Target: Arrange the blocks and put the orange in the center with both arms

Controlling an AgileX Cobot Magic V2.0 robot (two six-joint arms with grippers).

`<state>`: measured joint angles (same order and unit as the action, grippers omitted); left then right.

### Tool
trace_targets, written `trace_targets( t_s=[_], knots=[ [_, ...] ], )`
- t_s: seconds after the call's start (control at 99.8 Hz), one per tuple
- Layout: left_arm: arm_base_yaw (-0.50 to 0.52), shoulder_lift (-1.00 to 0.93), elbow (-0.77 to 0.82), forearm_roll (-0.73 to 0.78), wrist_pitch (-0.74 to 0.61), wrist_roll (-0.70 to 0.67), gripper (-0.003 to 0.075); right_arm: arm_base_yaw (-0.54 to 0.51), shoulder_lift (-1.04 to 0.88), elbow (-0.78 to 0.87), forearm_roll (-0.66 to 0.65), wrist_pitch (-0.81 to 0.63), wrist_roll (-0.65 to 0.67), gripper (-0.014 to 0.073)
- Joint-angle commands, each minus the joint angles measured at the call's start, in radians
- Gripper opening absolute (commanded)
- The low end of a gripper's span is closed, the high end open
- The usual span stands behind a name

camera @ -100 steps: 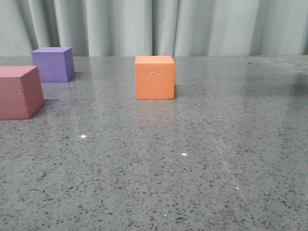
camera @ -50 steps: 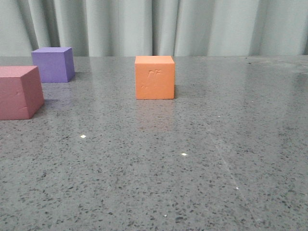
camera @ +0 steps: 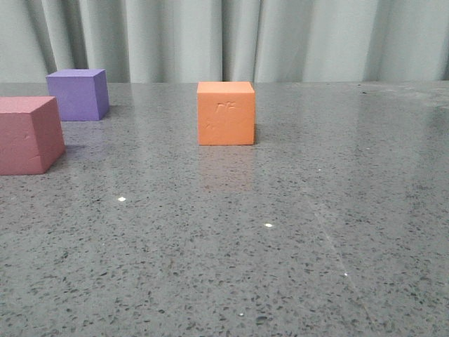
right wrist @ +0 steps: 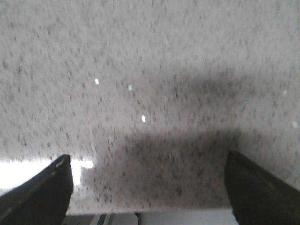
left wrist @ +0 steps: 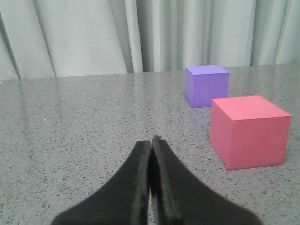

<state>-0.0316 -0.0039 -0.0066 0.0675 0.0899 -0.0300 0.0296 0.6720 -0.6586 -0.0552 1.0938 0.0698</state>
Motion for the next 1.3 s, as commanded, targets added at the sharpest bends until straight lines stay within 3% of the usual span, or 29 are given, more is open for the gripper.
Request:
trace_targets(
  t_s=[0.0,0.281,0.631,0.772,1.082,1.293],
  knots=[
    [-0.008,-0.033,0.057,0.001,-0.078,-0.005,-0.0019,0.000,-0.049,-0.002,-0.001,-0.016,-0.011,0.0645],
    [-0.008,-0.033,0.057,0.001,-0.078,-0.005,-0.0019,0.000,-0.181,0.006,-0.009,-0.004,-0.011,0.0645],
    [-0.008,-0.033,0.057,0.001,-0.078,-0.005,-0.0019,0.000,-0.186,0.006,-0.008,0.026,-0.011,0.0614],
    [-0.008,-0.033,0.057,0.001,-0.078,-0.005,-0.0019,0.000,-0.186,0.006,-0.008,0.026,-0.011,0.0451],
    [-0.008,-0.033,0.057,0.001,-0.078,-0.005,-0.0019,0.000,-0.186,0.006,-0.008,0.038,-0.011,-0.0068],
    [-0.008,-0.033,0.057,0.001,-0.078,-0.005,-0.0019,0.000,-0.186,0.006,-0.008,0.038,-0.011,-0.0067]
  ],
)
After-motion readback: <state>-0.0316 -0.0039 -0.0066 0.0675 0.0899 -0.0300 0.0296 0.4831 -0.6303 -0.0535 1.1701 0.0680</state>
